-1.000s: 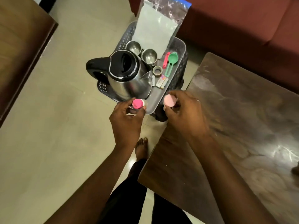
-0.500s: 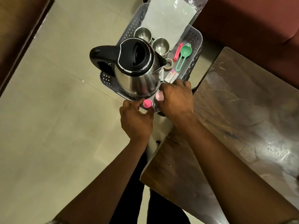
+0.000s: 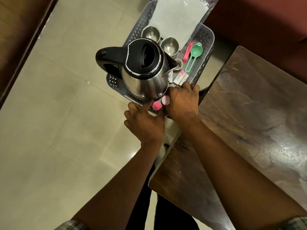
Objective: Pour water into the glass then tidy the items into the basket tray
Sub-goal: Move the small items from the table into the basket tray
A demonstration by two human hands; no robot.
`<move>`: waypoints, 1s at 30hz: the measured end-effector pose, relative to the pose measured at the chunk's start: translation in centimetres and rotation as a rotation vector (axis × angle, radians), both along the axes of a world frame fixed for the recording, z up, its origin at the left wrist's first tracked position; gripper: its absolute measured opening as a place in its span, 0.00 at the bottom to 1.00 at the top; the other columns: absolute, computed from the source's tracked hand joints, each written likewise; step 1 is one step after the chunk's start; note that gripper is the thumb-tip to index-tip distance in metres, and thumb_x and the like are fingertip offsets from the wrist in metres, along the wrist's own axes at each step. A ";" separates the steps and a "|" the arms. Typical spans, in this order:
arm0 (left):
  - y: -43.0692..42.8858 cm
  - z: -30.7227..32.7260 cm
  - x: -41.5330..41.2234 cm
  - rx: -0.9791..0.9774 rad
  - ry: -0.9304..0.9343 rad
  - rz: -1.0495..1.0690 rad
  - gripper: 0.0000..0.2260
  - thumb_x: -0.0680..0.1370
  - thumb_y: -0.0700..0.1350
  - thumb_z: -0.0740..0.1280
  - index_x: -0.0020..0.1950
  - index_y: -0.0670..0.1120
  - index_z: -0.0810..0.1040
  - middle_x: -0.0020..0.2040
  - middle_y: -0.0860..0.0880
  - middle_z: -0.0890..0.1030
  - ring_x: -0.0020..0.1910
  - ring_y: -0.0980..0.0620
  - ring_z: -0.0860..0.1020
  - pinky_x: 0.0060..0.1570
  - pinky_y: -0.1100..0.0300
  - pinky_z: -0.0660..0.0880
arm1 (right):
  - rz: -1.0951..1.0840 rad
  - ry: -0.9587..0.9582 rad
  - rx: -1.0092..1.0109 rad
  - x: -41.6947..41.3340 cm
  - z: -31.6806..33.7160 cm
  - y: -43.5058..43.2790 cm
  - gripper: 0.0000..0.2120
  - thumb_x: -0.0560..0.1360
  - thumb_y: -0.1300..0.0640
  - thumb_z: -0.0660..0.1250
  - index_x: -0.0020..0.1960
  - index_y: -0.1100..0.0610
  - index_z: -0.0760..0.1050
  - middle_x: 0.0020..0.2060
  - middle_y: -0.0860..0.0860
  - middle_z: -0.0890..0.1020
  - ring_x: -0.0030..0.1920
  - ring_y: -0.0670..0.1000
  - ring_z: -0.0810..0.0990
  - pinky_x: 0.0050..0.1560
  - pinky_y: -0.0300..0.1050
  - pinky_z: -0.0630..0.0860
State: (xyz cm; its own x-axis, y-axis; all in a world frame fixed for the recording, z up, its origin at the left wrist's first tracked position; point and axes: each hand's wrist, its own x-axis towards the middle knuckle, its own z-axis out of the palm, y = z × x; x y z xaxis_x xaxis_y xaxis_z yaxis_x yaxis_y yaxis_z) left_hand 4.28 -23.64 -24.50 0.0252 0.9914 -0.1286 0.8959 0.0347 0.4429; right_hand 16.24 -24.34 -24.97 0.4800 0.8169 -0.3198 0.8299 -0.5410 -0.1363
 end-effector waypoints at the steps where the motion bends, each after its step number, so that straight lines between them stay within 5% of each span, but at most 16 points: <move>1: 0.0 0.0 0.0 0.004 0.003 0.004 0.16 0.68 0.58 0.78 0.55 0.59 0.85 0.46 0.52 0.69 0.49 0.44 0.73 0.45 0.53 0.64 | -0.001 -0.005 0.001 0.0 0.0 0.0 0.12 0.71 0.50 0.75 0.51 0.54 0.83 0.45 0.53 0.87 0.57 0.60 0.77 0.61 0.57 0.66; 14: -0.9 0.8 -0.7 -0.029 -0.109 -0.015 0.18 0.68 0.55 0.81 0.57 0.54 0.86 0.52 0.48 0.75 0.54 0.45 0.74 0.49 0.53 0.67 | -0.130 0.133 0.186 0.4 4.4 -4.0 0.17 0.78 0.49 0.72 0.65 0.51 0.81 0.62 0.50 0.85 0.70 0.56 0.75 0.68 0.57 0.69; 19: -2.9 3.3 -0.9 -0.003 -0.234 -0.095 0.17 0.70 0.53 0.77 0.58 0.53 0.85 0.52 0.51 0.75 0.54 0.49 0.72 0.52 0.44 0.77 | -0.340 0.267 0.310 -0.2 6.8 -9.4 0.12 0.79 0.52 0.70 0.62 0.49 0.81 0.60 0.48 0.84 0.66 0.53 0.76 0.64 0.58 0.77; 25: -8.2 6.8 0.1 0.009 -0.417 -0.361 0.16 0.74 0.49 0.76 0.62 0.50 0.83 0.59 0.50 0.78 0.62 0.51 0.75 0.60 0.60 0.75 | -0.578 0.334 0.459 -0.1 8.9 -18.4 0.15 0.80 0.50 0.71 0.66 0.48 0.81 0.64 0.45 0.83 0.62 0.49 0.82 0.60 0.51 0.80; 30: -14.3 10.2 2.1 -0.118 -0.446 -0.578 0.15 0.77 0.47 0.75 0.63 0.52 0.82 0.62 0.51 0.77 0.63 0.52 0.78 0.62 0.51 0.78 | -0.788 0.422 0.617 -0.2 11.7 -27.6 0.13 0.79 0.54 0.73 0.63 0.47 0.82 0.60 0.42 0.84 0.47 0.41 0.80 0.55 0.41 0.80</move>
